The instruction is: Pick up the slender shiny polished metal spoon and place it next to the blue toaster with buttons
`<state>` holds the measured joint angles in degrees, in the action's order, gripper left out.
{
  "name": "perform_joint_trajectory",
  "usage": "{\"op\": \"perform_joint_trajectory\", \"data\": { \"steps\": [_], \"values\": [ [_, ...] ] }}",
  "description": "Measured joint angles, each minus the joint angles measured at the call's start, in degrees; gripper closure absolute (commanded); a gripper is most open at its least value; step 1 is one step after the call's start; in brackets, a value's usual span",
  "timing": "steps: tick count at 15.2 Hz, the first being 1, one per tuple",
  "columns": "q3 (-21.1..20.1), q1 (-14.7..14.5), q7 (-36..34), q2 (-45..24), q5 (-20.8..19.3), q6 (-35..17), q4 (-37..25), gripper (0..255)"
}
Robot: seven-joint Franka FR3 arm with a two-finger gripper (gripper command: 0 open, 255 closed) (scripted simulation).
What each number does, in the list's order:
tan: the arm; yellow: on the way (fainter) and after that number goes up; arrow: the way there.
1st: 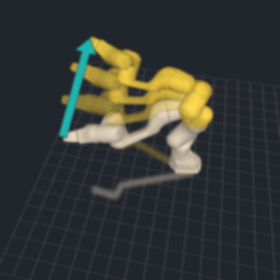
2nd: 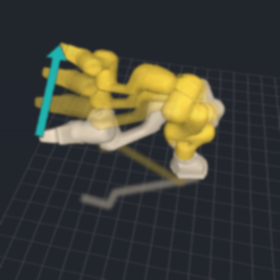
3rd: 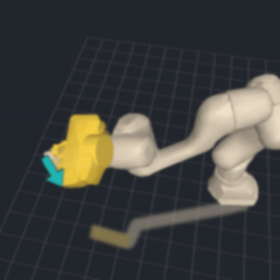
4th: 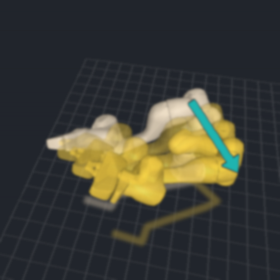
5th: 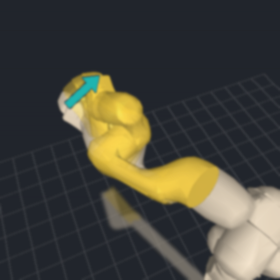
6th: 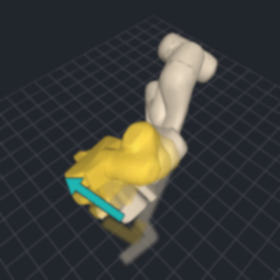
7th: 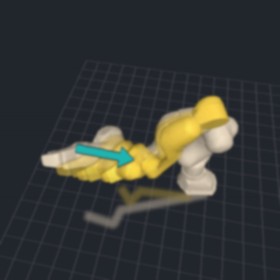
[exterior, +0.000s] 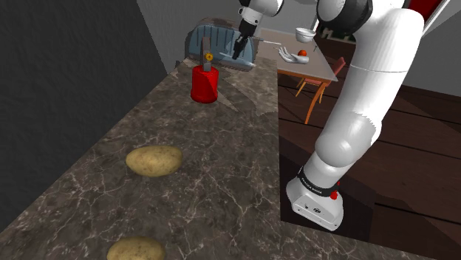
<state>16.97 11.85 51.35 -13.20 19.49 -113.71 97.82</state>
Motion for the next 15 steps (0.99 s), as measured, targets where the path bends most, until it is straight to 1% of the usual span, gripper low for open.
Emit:
{"op": "perform_joint_trajectory", "data": {
  "steps": [7,15],
  "values": [
    [-0.3,-0.1,1.5,-1.2,1.1,-4.7,3.7,255],
    [-0.8,0.1,3.5,-3.7,2.8,-9.5,6.5,255]
  ]
}}
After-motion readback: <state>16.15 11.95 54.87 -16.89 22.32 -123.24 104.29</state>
